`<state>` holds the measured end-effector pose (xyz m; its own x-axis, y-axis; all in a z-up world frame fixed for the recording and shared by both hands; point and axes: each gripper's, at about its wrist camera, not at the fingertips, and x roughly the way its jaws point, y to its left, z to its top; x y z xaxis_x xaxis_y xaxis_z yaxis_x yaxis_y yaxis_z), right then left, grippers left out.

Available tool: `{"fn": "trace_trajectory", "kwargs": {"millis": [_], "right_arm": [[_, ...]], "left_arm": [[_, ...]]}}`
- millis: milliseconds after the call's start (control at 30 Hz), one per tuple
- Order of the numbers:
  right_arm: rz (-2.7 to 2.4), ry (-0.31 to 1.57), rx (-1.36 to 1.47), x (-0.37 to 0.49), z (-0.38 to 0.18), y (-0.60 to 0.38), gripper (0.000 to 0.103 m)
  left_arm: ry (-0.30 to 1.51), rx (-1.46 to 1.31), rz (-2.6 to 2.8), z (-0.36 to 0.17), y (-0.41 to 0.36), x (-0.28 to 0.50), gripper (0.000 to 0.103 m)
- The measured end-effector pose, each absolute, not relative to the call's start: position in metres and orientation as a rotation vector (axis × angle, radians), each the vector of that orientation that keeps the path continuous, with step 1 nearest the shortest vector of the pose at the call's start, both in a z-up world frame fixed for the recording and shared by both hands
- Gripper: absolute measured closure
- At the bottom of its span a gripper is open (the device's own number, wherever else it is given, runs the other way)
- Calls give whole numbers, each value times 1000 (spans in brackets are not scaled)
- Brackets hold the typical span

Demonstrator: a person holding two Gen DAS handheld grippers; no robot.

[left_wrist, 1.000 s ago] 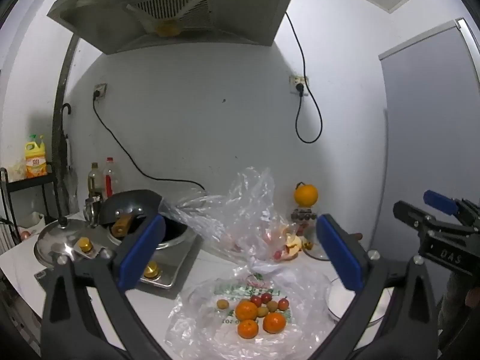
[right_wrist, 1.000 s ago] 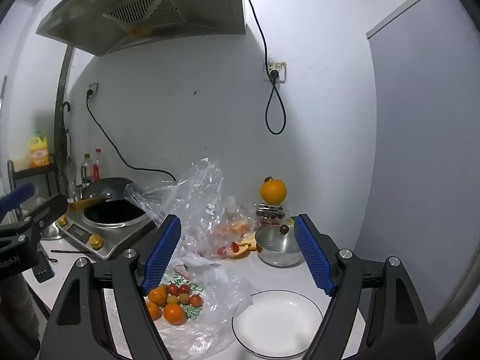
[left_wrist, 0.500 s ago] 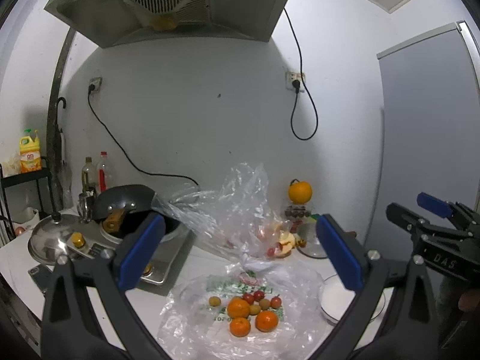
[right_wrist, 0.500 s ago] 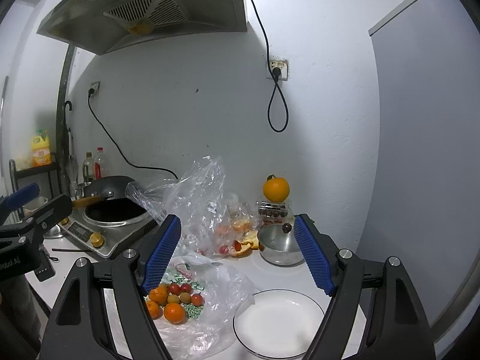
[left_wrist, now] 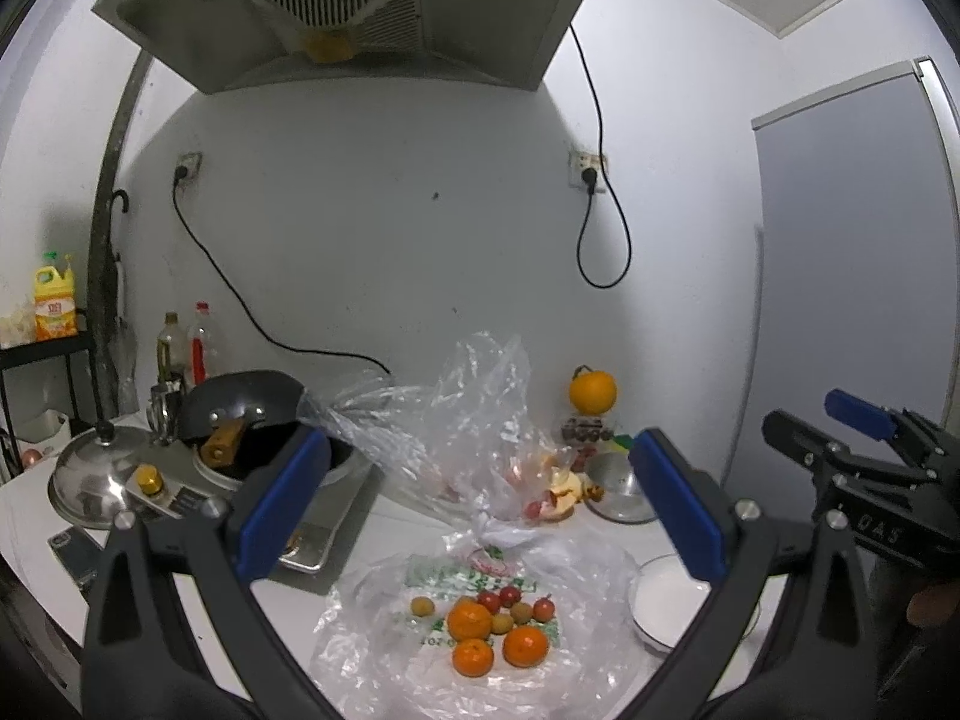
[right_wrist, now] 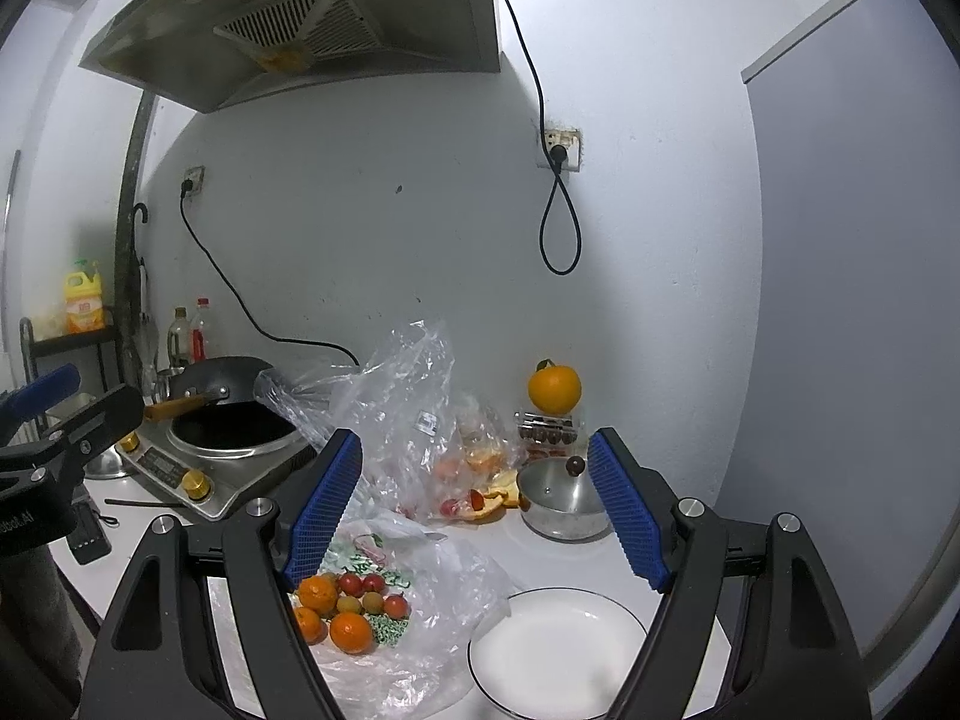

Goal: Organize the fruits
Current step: 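Move both grippers toward the mandarins on the plastic bag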

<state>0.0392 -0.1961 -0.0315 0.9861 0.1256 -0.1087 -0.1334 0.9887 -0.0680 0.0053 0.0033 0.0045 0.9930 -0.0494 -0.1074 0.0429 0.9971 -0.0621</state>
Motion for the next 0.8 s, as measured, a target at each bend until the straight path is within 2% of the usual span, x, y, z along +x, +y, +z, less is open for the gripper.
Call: {"fn": "trace_trajectory", "kwargs": {"millis": [367,467,533,800], "right_arm": [[129,103,-84,40,-31,-192,22],[129,108,-89,42,-31,-189,22],[129,111,-93,44,-32,-188,22],[128,125,-108,52,-35,-182,22]], "left_arm": [[186,-77,-56,3,8,8,1],[160,-61,-60,2,7,10,1],[80,-86,-63,1,6,7,1],[189,-89,-61,-7,11,17,1]]}}
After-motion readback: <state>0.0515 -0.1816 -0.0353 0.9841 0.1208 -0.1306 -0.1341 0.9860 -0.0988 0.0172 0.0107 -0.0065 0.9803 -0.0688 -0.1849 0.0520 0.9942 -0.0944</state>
